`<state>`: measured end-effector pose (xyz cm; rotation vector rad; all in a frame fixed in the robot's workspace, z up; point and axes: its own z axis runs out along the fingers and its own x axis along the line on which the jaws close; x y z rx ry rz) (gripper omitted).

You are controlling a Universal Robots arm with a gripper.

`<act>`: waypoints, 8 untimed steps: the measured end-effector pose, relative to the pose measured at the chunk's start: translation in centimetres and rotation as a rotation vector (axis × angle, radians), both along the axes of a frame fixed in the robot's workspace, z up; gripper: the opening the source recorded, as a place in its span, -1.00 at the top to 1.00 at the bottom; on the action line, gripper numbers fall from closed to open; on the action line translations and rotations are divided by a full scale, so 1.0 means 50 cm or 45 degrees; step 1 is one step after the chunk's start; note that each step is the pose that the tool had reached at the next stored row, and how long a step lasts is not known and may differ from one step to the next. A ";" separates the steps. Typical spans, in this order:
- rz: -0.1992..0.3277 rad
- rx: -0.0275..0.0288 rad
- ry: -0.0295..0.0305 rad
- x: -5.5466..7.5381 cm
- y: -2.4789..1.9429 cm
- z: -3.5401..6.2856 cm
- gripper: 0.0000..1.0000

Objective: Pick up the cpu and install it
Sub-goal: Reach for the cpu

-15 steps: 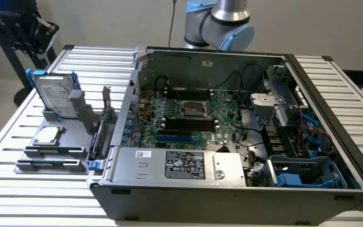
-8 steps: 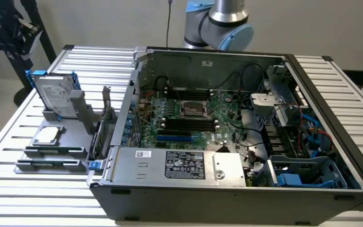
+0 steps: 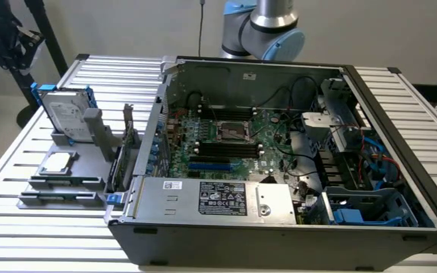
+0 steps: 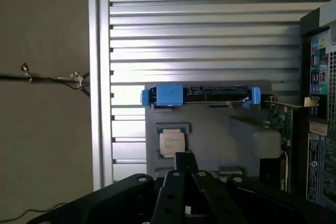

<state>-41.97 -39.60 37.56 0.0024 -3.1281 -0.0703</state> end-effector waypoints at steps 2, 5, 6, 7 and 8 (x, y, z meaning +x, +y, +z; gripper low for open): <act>0.038 -0.0001 -0.0001 -0.001 0.0001 -0.003 0.79; 0.072 -0.0013 0.0002 -0.003 0.0008 -0.004 0.79; 0.072 -0.0013 0.0001 -0.003 0.0009 -0.004 0.79; 0.072 -0.0013 0.0000 -0.003 0.0008 -0.004 0.79; 0.072 -0.0013 0.0000 -0.003 0.0008 -0.004 0.79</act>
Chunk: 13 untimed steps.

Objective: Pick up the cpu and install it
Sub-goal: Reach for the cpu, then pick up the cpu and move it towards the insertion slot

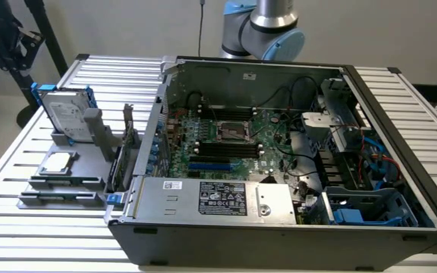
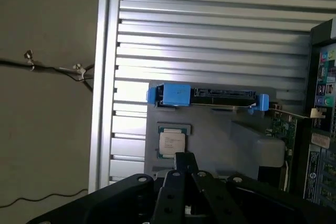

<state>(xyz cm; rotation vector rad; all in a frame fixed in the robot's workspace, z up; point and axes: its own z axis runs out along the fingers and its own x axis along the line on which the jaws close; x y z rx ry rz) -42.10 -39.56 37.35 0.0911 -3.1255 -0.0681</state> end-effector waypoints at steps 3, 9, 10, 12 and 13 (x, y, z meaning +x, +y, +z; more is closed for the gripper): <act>0.000 0.0000 -0.0001 0.000 0.0000 0.000 0.79; 0.000 0.0001 -0.0001 0.000 0.0000 0.000 0.79; 0.000 0.0000 -0.0001 0.000 0.0000 0.000 0.79; 0.000 0.0000 -0.0001 0.000 0.0000 0.000 0.76; 0.000 0.0001 -0.0001 0.000 0.0000 0.000 0.65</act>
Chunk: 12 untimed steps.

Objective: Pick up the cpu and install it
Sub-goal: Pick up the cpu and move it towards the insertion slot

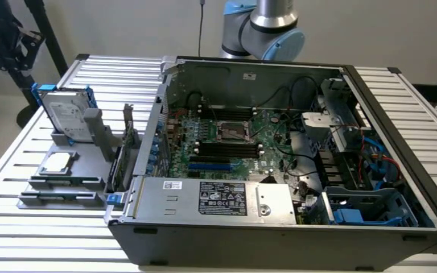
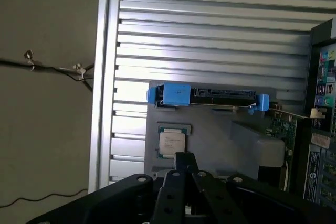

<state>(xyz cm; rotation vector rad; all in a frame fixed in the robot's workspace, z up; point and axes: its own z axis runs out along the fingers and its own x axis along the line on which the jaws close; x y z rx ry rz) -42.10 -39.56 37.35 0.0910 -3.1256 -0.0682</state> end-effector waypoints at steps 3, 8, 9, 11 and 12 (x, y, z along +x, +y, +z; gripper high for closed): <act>0.000 0.0000 0.0000 0.000 0.0000 0.000 0.40; 0.000 0.0003 -0.0005 0.000 -0.0001 -0.004 -0.07; 0.000 0.0001 -0.0002 0.000 -0.0004 -0.007 -0.07; 0.000 0.0000 -0.0001 0.000 -0.0016 -0.014 -0.18; 0.000 0.0000 0.0000 0.000 -0.0022 -0.017 -0.31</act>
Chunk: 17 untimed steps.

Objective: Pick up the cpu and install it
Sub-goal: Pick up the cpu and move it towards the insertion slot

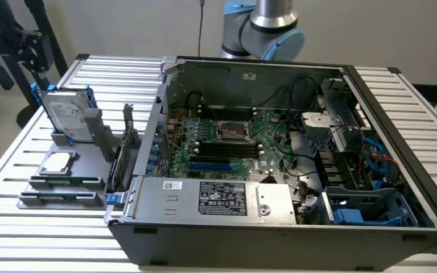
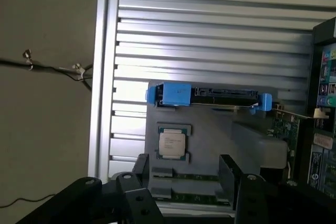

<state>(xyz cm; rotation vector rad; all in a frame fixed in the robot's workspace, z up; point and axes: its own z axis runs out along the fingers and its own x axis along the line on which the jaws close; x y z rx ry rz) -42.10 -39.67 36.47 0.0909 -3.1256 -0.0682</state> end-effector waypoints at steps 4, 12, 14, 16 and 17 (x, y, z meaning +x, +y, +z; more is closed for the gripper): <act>0.000 0.0000 0.0001 0.000 -0.0057 -0.014 -0.31; 0.000 -0.0001 0.0001 0.001 -0.0288 -0.044 -0.31; 0.000 0.0001 -0.0001 0.001 -0.0350 -0.051 -0.31; 0.000 0.0001 -0.0001 0.002 -0.0413 -0.058 -0.31; 0.000 0.0000 0.0000 0.003 -0.0441 -0.062 -0.31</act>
